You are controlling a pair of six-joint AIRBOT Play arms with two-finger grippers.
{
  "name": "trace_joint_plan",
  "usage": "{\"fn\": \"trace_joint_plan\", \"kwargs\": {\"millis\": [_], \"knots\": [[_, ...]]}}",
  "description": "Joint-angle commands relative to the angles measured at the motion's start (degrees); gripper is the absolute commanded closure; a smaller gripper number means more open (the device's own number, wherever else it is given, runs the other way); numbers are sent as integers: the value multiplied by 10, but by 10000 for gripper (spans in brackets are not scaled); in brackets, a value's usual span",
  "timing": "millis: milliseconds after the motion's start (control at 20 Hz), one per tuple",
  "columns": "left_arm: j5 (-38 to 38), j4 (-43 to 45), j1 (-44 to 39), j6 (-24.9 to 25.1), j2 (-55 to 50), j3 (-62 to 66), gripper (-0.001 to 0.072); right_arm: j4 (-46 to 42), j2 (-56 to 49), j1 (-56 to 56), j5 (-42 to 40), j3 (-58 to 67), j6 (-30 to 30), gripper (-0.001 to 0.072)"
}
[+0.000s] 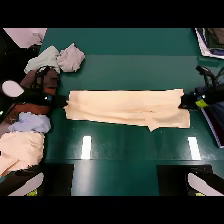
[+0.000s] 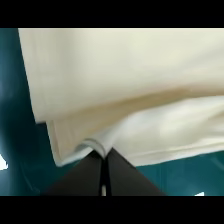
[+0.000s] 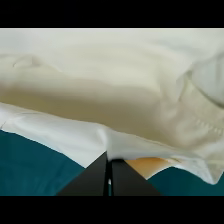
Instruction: Fold the shirts.
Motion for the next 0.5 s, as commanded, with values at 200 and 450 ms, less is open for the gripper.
{"fn": "trace_joint_plan", "kwargs": {"millis": [200,450], "knots": [[122,-2,0,0,-139,81,683,2,-192,0,-27,167,-9,694],[187,-3,0,0,-148,82,683,7,-272,0,-28,244,-9,693]]}}
